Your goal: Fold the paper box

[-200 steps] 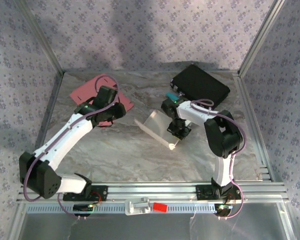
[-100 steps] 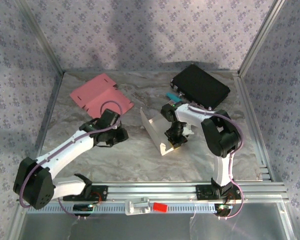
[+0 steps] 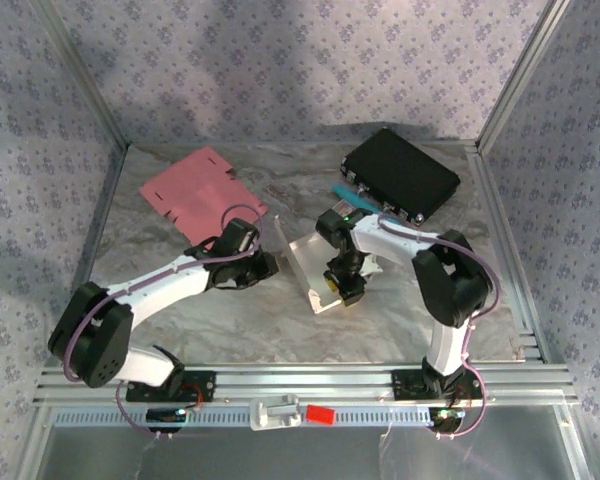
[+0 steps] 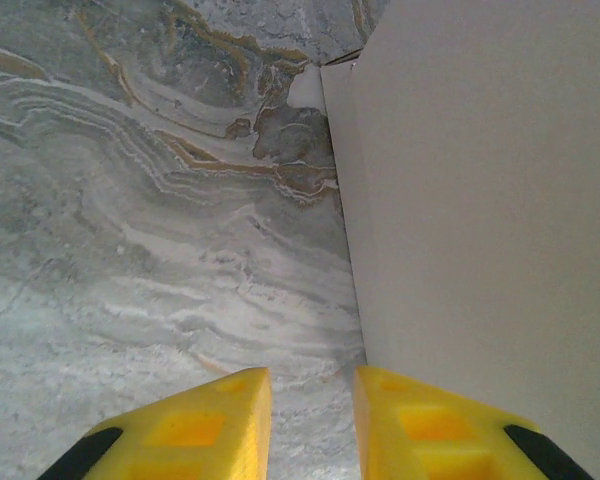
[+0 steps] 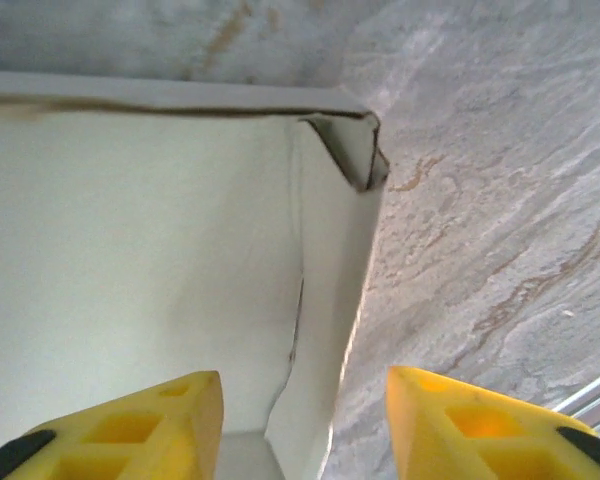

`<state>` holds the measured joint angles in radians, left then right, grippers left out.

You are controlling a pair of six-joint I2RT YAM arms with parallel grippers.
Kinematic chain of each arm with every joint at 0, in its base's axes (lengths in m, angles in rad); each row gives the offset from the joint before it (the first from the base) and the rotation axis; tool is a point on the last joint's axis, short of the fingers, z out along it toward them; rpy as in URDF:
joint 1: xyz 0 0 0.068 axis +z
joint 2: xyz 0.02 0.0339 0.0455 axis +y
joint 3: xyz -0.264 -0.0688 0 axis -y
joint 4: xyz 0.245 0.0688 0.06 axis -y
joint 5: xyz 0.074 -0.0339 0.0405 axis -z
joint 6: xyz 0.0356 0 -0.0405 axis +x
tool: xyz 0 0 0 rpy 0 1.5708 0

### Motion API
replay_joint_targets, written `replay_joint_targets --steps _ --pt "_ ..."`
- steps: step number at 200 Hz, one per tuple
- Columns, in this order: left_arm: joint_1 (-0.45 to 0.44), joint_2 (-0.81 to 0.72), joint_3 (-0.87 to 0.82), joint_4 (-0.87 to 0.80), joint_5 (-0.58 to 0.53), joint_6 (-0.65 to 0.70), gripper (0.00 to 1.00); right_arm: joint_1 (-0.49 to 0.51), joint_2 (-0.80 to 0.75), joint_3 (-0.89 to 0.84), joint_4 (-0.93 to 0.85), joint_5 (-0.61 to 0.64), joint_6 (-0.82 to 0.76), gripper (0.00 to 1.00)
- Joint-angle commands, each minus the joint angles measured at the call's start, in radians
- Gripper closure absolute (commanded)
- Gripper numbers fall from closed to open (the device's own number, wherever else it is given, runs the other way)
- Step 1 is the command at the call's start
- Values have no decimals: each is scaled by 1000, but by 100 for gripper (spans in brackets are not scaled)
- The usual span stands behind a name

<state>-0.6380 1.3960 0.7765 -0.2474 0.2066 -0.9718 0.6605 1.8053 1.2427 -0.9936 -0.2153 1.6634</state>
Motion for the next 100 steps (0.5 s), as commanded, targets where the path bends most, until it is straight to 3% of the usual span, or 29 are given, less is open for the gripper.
replay_joint_targets --steps 1,17,40,57,67,85,100 --pt "-9 11 55 53 22 -18 73 -8 -102 75 -93 117 -118 47" --pt "-9 17 67 52 21 -16 73 -5 -171 133 -115 228 -265 43" --pt "-9 25 75 53 28 -18 73 32 -273 150 5 321 -667 41" --pt "-9 26 77 56 24 -22 73 59 -326 133 132 191 -976 40" --pt "-9 28 78 59 24 -22 73 76 -330 149 142 111 -1078 38" --pt "-9 36 81 62 25 -22 73 101 -303 206 113 -7 -1195 35" --pt "-9 45 87 63 27 -22 73 125 -262 266 65 -28 -1252 35"
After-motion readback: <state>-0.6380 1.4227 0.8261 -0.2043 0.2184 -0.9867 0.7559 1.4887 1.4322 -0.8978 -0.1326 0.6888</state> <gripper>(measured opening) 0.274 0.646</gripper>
